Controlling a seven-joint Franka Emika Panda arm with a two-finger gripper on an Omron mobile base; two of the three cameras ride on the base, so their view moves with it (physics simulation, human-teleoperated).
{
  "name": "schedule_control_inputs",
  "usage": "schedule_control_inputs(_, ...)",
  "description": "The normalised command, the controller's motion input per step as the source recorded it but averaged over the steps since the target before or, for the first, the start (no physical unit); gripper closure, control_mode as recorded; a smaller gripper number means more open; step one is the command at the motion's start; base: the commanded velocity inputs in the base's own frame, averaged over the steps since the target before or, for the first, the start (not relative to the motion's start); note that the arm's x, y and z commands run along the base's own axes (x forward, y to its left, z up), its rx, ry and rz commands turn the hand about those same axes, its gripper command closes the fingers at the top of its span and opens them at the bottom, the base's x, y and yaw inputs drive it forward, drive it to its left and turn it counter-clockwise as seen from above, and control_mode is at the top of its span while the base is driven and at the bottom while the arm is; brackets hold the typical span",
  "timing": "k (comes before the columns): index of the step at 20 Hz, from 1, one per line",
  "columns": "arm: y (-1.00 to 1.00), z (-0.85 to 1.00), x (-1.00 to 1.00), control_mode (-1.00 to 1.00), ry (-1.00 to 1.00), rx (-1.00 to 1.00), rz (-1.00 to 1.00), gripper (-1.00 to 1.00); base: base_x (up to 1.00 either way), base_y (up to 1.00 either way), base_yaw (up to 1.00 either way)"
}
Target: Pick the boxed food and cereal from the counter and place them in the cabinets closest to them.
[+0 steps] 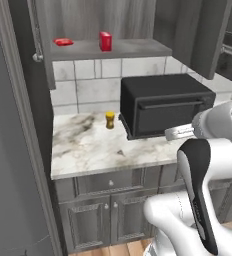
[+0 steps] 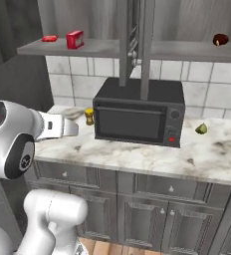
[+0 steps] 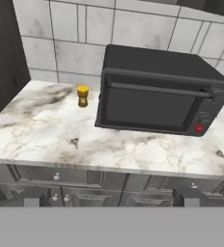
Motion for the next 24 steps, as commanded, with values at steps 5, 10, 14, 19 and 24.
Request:
schedule_control_inputs(5, 0.0, 0.0, 0.0, 1.0, 0.0, 0.0, 0.0, -1.0, 0.0, -0.56, -0.03)
schedule_control_inputs(10, 0.0, 0.0, 0.0, 1.0, 0.0, 0.0, 0.0, -1.0, 0.0, -0.55, -0.03)
schedule_control_inputs(14, 0.0, 0.0, 0.0, 1.0, 0.0, 0.0, 0.0, -1.0, 0.0, -0.51, -0.02)
schedule_control_inputs(19, 0.0, 0.0, 0.0, 1.0, 0.0, 0.0, 0.0, -1.0, 0.0, -0.51, -0.02)
schedule_control_inputs(24, 0.0, 0.0, 0.0, 1.0, 0.0, 0.0, 0.0, -1.0, 0.0, -0.52, -0.02)
